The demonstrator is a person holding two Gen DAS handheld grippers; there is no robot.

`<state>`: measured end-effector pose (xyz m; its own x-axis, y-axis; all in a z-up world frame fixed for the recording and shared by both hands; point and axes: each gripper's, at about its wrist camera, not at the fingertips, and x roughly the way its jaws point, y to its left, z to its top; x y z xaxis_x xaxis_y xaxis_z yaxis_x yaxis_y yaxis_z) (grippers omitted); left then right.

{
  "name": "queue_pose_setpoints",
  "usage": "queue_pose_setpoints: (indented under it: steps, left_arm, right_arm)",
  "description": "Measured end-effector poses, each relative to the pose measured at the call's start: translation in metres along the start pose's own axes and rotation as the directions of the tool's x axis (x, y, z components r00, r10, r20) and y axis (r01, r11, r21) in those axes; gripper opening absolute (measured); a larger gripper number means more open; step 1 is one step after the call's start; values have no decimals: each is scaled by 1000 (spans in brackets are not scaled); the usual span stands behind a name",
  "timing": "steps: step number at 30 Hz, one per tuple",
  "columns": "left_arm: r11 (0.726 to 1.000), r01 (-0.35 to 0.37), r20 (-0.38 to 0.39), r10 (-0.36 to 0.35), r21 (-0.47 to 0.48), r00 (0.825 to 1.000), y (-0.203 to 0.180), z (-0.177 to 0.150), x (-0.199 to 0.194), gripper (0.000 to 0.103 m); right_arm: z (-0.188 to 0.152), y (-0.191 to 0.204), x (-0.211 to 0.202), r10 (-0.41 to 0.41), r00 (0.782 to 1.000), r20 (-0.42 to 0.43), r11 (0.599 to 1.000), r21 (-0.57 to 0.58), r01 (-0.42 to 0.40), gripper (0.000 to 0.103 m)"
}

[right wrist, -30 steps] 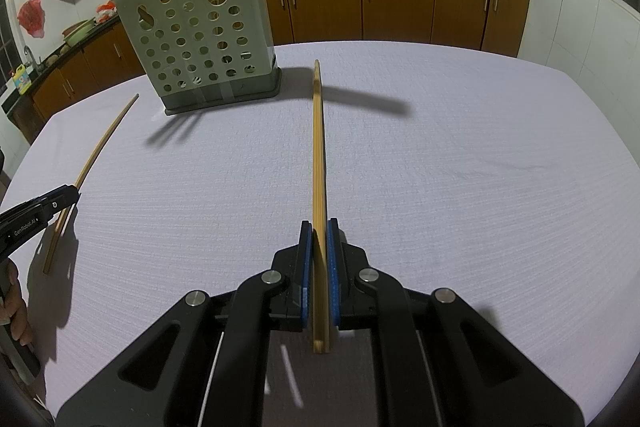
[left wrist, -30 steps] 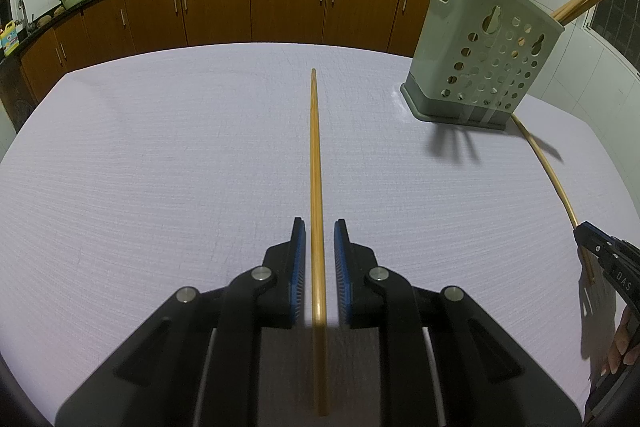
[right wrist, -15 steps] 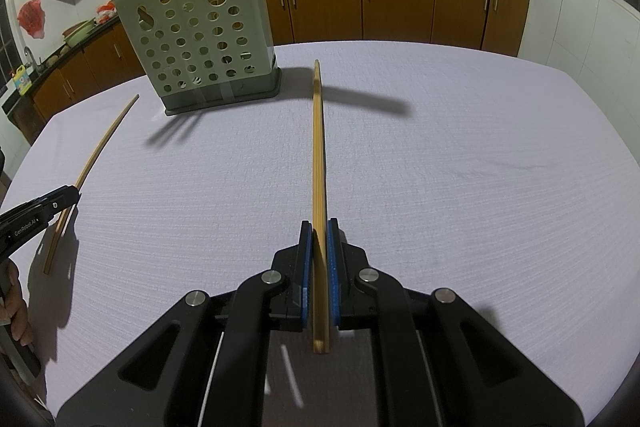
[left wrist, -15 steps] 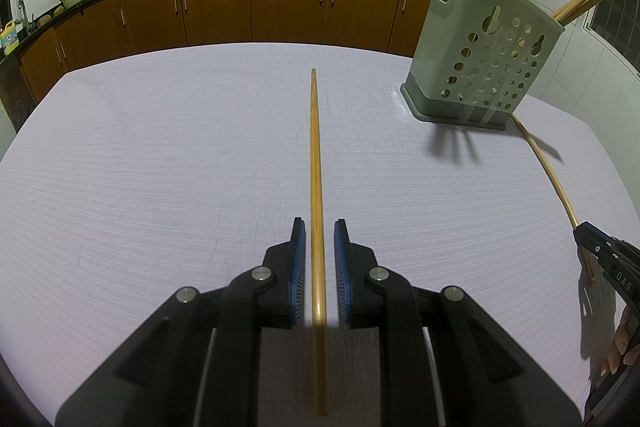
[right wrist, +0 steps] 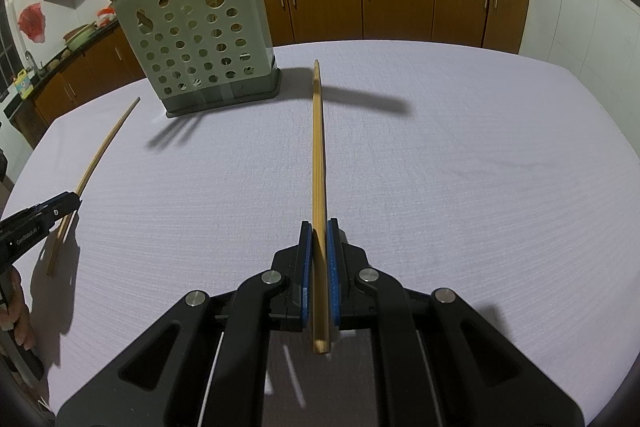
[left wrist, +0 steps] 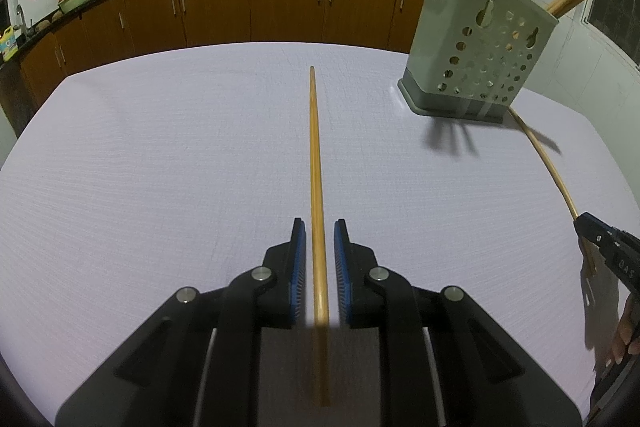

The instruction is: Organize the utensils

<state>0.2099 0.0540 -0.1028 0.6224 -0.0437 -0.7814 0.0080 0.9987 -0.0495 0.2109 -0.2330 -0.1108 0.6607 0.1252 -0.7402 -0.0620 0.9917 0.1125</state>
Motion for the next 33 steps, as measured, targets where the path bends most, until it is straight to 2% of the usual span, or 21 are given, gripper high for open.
queue_pose_setpoints:
  steps: [8, 10, 11, 13, 15, 18, 21, 25, 33]
  left_arm:
    - [1000, -11, -1, 11, 10, 1000, -6, 0, 2, 17]
    - [1000, -12, 0, 12, 9, 1000, -5, -1, 2, 14]
    - [1000, -13, 0, 13, 7, 1000, -5, -1, 2, 8]
    - [1000, -11, 1, 11, 12, 1000, -6, -1, 3, 8]
    - [999, -21, 14, 21, 24, 1000, -7, -2, -1, 8]
    - [999, -21, 80, 19, 36, 997, -7, 1, -21, 8]
    - [999, -15, 166, 8, 45, 986, -8, 9, -46, 8]
    - [999, 12, 269, -20, 30, 963, -5, 25, -79, 8]
    - [998, 52, 379, -58, 26, 924, -5, 52, -118, 7]
  right_arm:
    - [0, -2, -1, 1, 1000, 0, 1000, 0, -1, 9]
    - [0, -2, -1, 0, 1000, 0, 1000, -1, 0, 9]
    - [0, -1, -1, 1, 1000, 0, 1000, -1, -1, 8]
    - [0, -3, -1, 12, 1000, 3, 1000, 8, -12, 8]
    - [0, -6, -6, 18, 999, 29, 1000, 17, -19, 8]
    - [3, -2, -29, 1, 989, 145, 1000, -28, 3, 8]
    - [12, -1, -50, 14, 973, 229, 999, -35, -6, 8]
    - [26, 0, -76, 33, 944, 328, 999, -26, -26, 8]
    - [48, 2, -102, 56, 901, 431, 998, -20, -52, 8]
